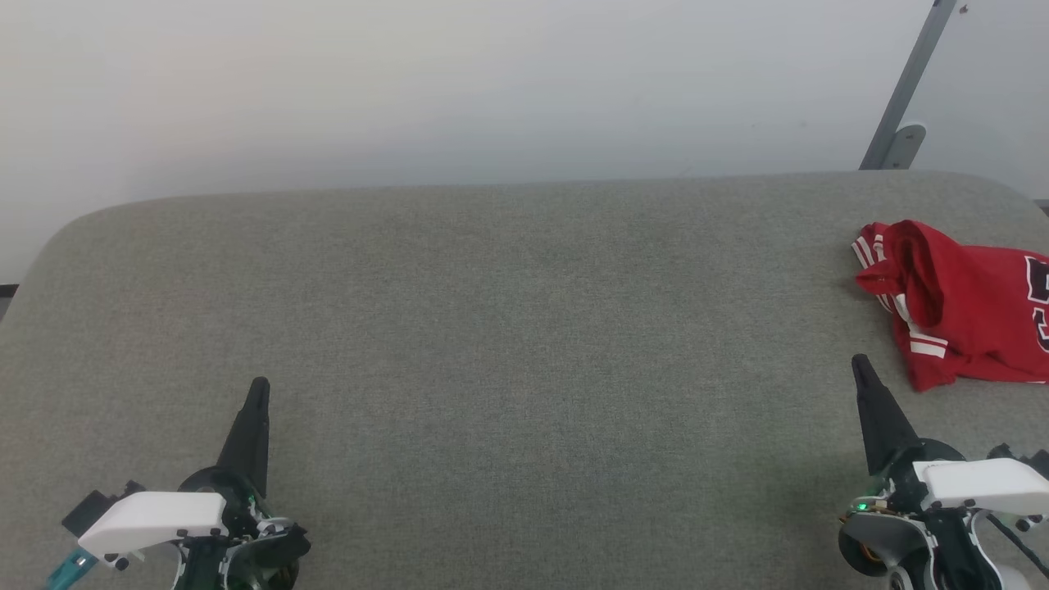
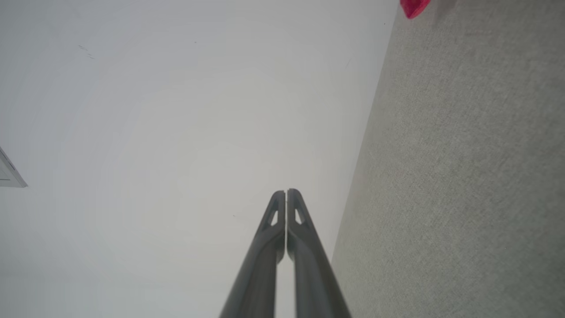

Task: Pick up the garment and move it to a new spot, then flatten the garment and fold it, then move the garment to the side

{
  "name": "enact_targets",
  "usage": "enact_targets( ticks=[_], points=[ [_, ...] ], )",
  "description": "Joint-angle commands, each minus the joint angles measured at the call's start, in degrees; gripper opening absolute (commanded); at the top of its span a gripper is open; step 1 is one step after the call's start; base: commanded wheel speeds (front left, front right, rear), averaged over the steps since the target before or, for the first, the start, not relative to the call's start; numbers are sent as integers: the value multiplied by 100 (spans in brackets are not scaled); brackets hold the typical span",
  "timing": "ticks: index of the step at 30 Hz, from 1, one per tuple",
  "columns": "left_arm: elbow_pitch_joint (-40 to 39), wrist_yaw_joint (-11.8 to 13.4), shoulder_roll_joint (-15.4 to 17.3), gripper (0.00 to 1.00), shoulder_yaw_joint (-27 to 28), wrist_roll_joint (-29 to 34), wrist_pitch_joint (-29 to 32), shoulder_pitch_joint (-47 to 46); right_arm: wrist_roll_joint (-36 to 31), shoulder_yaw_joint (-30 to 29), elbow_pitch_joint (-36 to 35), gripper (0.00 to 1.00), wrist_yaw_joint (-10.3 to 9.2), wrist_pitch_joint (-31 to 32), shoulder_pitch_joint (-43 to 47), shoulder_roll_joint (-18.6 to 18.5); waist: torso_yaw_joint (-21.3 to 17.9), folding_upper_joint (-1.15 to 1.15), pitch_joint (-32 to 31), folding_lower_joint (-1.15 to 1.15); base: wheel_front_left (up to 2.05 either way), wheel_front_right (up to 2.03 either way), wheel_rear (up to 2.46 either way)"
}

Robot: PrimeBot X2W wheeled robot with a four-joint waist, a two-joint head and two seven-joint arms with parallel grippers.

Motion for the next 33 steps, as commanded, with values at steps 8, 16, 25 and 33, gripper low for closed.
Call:
enact_targets(
  ticks=[8, 16, 25, 33],
  points=[
    [-3, -17, 7, 0, 16, 6, 22, -71, 22, -4, 12, 0, -2, 5, -26, 9, 0, 0, 0, 0, 0, 0, 0],
    [-3, -17, 7, 0, 17, 6, 22, -72, 22, -3, 12, 0, -2, 5, -26, 9, 0, 0, 0, 0, 0, 0, 0],
    [-4, -17, 7, 0, 17, 6, 23, -72, 22, -3, 12, 0, -2, 5, -26, 9, 0, 0, 0, 0, 0, 0, 0],
    [-4, -17, 7, 0, 17, 7, 23, -72, 22, -4, 12, 0, -2, 5, -26, 9, 0, 0, 0, 0, 0, 0, 0]
  ],
)
